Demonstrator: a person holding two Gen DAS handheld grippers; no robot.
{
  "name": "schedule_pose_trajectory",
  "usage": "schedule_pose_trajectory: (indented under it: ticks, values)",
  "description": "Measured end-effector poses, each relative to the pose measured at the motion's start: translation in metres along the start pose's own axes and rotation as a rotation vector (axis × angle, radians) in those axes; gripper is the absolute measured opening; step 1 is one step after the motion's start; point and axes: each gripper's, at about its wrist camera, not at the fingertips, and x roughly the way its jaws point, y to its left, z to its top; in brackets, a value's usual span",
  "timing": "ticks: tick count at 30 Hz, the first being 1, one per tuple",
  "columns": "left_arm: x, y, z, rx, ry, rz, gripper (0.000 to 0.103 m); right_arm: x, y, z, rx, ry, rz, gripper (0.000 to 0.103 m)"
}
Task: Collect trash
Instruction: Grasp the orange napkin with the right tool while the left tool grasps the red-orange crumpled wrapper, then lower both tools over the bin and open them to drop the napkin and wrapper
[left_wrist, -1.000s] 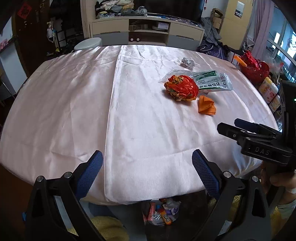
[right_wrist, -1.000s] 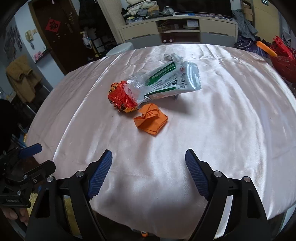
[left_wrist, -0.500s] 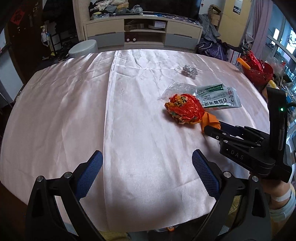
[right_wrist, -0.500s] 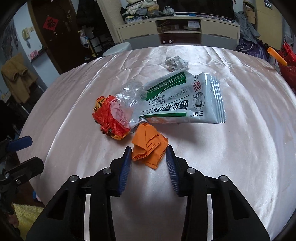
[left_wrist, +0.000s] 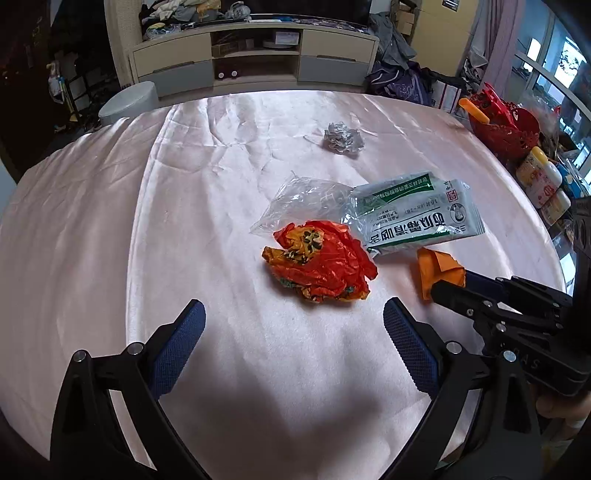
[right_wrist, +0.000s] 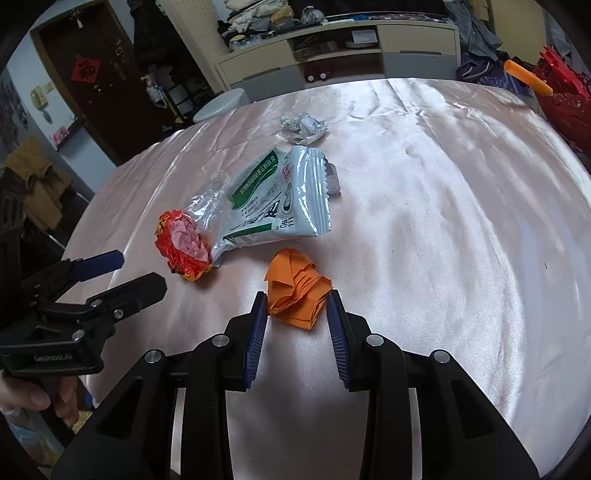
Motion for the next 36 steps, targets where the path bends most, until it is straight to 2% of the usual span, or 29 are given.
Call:
schedule_pose_trajectory:
  ticks: [3, 7, 12, 13, 18, 24, 29, 36]
  values:
    - [0.010, -0.001, 0.006, -0.024, 0.010, -0.038, 0.092, 0.000, -0.001, -0.001, -0.001, 0.006, 0.009, 0.034]
    - [0.016, -0.003, 0.013, -0.015, 0.001, -0.037, 0.091, 0.002, -0.002, -0.002, -0.001, 0.013, 0.019, 0.034]
    - [0.024, -0.001, 0.015, -0.008, 0.025, -0.081, 0.060, -0.002, 0.000, -0.004, -0.008, 0.007, 0.031, 0.034]
    - [0.024, -0.001, 0.013, -0.001, 0.023, -0.084, 0.057, -0.003, 0.001, -0.004, -0.010, 0.005, 0.032, 0.034]
    - [0.007, -0.003, -0.001, 0.030, 0.001, -0.068, 0.056, -0.010, 0.005, -0.010, -0.023, -0.007, 0.017, 0.034]
    - [-0.037, -0.001, -0.027, 0.025, -0.034, -0.039, 0.056, -0.028, 0.015, -0.024, -0.045, -0.022, 0.012, 0.034]
    - [-0.078, -0.009, -0.057, 0.032, -0.079, -0.022, 0.056, -0.053, 0.024, -0.051, -0.039, -0.038, 0.031, 0.034]
    - [-0.121, -0.026, -0.109, 0.035, -0.131, -0.042, 0.056, -0.087, 0.035, -0.093, -0.035, -0.055, 0.054, 0.034]
